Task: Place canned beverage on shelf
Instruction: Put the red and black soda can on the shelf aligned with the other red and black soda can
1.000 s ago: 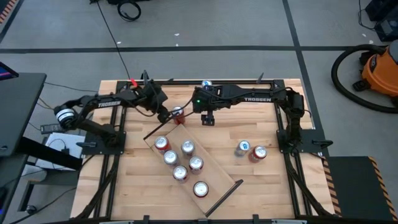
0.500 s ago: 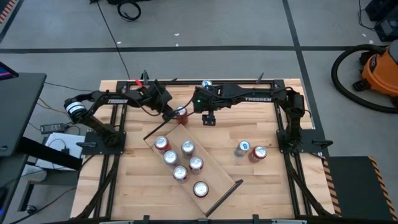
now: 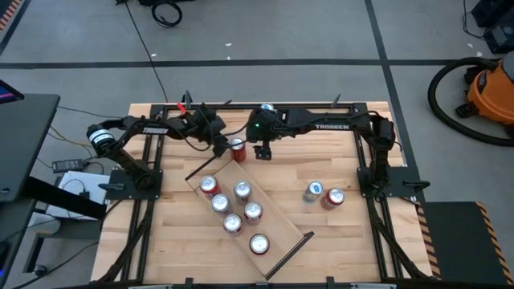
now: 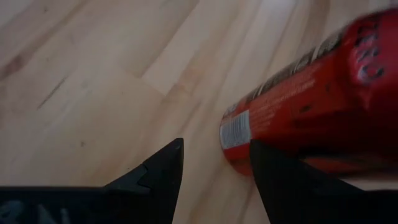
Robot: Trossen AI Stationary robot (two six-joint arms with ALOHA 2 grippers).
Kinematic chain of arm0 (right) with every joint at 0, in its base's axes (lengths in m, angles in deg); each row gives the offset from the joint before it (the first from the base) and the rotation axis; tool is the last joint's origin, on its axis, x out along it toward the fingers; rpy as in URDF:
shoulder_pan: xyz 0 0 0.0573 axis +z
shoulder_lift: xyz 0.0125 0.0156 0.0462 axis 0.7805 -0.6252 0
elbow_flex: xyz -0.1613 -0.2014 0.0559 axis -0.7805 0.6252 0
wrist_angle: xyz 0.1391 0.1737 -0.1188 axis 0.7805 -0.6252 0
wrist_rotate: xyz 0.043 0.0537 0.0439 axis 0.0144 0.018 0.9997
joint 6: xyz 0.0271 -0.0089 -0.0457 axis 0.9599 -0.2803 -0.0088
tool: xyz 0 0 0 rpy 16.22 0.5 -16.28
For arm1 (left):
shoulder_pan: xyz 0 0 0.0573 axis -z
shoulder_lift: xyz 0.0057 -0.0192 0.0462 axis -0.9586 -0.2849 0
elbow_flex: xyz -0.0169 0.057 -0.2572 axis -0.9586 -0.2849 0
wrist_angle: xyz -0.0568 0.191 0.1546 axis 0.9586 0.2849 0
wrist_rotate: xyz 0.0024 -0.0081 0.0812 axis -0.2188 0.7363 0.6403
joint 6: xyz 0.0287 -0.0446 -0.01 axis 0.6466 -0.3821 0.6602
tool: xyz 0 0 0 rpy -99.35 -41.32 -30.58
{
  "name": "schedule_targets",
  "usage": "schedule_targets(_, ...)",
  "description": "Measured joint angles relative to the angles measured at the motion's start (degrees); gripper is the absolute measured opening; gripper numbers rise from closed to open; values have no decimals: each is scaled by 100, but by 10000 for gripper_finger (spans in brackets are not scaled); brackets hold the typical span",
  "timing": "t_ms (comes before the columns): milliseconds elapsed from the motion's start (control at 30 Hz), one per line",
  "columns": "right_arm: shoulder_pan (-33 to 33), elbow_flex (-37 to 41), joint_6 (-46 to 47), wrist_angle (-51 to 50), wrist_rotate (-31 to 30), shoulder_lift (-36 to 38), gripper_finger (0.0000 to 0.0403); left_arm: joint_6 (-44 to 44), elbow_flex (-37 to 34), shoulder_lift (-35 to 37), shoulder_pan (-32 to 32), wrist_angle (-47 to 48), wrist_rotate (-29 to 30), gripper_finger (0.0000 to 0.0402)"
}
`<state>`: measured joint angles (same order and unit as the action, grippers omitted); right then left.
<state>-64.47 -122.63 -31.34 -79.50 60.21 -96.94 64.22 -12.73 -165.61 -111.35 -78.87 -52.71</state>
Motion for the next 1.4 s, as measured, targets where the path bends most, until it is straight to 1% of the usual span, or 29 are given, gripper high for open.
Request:
schedule_targets(167,-17,282,46,367,144,0,349,217,0,158,-198,415,-61,194)
schedule_targets(267,-8,344,42,460,195,-2,349,330,-1,224,-251,464,-405,194)
schedule_targets(333,-1,393,45,658,334,-2,349,338,0,224,-220,426,-478,194)
schedule_targets(467,2,552,87,1153,574,-2,349,342,-2,157,-63,257,-470,194)
schedule_targets(600,2,781,147,1545,576,-2,349,329,-4,159,119,-75,-354,194)
schedule_targets(700,-1,824,265,1594,570,-2,349,303,-4,159,201,-270,-182,194)
schedule_targets(800,2,830,454,1410,568,-2,349,303,-4,159,258,-335,-128,194)
schedule_targets(867,25,830,537,1272,514,12,349,317,-4,159,277,-330,-122,194)
schedule_targets(967,125,830,621,969,97,85,349,463,-4,204,212,-87,-127,194)
schedule_targets(1033,214,832,622,847,-61,165,349,529,-5,353,76,122,-121,194)
schedule_targets(1100,283,832,618,889,-69,205,349,603,-3,572,-53,322,-112,194)
schedule_targets(1167,314,846,550,1026,-58,201,349,678,-3,788,-117,323,-111,194)
schedule_targets(1300,305,1203,486,1819,-85,205,349,686,-19,1116,-70,265,-115,194)
schedule_targets(1400,281,1397,603,2293,-84,229,349,682,-227,1133,79,-65,-12,194)
